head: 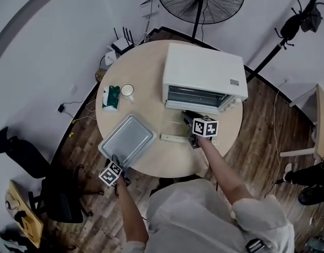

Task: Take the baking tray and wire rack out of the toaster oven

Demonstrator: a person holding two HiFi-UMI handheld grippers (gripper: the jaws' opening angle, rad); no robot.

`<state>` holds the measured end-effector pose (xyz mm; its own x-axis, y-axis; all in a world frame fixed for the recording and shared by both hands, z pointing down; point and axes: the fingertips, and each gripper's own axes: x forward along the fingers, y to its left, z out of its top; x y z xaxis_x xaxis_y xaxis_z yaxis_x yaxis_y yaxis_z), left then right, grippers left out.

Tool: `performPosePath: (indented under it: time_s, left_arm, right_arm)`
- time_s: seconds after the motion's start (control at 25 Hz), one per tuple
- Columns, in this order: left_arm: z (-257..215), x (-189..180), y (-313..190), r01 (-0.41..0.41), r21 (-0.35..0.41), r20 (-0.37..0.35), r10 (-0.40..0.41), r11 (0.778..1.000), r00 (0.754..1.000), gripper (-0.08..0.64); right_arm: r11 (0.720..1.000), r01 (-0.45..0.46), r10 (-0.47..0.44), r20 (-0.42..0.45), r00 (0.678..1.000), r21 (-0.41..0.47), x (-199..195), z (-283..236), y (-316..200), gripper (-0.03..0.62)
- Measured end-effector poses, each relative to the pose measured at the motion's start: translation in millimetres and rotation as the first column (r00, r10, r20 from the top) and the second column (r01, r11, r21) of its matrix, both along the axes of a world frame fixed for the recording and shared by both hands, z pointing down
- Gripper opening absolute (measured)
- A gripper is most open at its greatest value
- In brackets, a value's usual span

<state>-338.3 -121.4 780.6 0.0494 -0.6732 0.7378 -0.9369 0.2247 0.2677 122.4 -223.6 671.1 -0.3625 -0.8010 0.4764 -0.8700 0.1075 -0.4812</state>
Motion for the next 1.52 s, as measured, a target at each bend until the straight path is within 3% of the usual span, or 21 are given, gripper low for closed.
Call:
performPosePath:
  time_s: [0.12, 0.32, 0.6, 0.76, 0.92, 1.08, 1.16, 1.32, 1.52]
  left_arm:
    - [-39, 50, -11, -0.128, 0.077, 0.076, 0.122, 0.989, 0.99, 0.201]
    - [-74, 132, -17, -0.255, 0.176, 0.062, 0.248, 0.951, 0.967, 0.201]
    - [-97, 202, -16, -0.431, 0.195, 0.099, 0.42, 0.881, 0.902, 0.201]
    - [-123, 237, -17, -0.475, 0.24, 0.102, 0.464, 0.847, 0.88, 0.195]
    - [-142, 276, -10, -0.524, 0.291, 0.094, 0.522, 0.8, 0.848, 0.089]
    - [-146, 300, 12, -0.588, 0.286, 0.127, 0.579, 0.756, 0.806, 0.055]
    - [-145, 306, 22, -0.587, 0.278, 0.123, 0.578, 0.76, 0.807, 0.055]
    - [-137, 316, 44, -0.564, 0.263, 0.09, 0.562, 0.783, 0.822, 0.055]
    - [-118, 311, 79, -0.523, 0.218, 0.066, 0.522, 0.824, 0.85, 0.055]
  right_arm:
    - [0.999, -0.041, 0.041, 0.048, 0.998, -0.004, 18, -1, -4, 0.103]
    - [0.994, -0.106, 0.106, 0.139, 0.985, -0.007, 36, 5, -16, 0.103]
    - [0.983, -0.173, 0.143, 0.357, 0.923, 0.054, 41, -8, -30, 0.103]
    - [0.959, -0.26, 0.175, 0.494, 0.852, 0.109, 56, -22, -39, 0.103]
    - [0.926, -0.361, 0.227, 0.596, 0.77, 0.114, 80, -28, -47, 0.103]
    - [0.91, -0.404, 0.247, 0.663, 0.707, 0.092, 96, -26, -53, 0.103]
    - [0.903, -0.425, 0.266, 0.694, 0.669, 0.064, 104, -24, -55, 0.103]
    - [0.883, -0.469, 0.299, 0.789, 0.537, -0.015, 121, -18, -63, 0.103]
    - [0.87, -0.49, 0.292, 0.861, 0.415, -0.059, 127, -19, -73, 0.101]
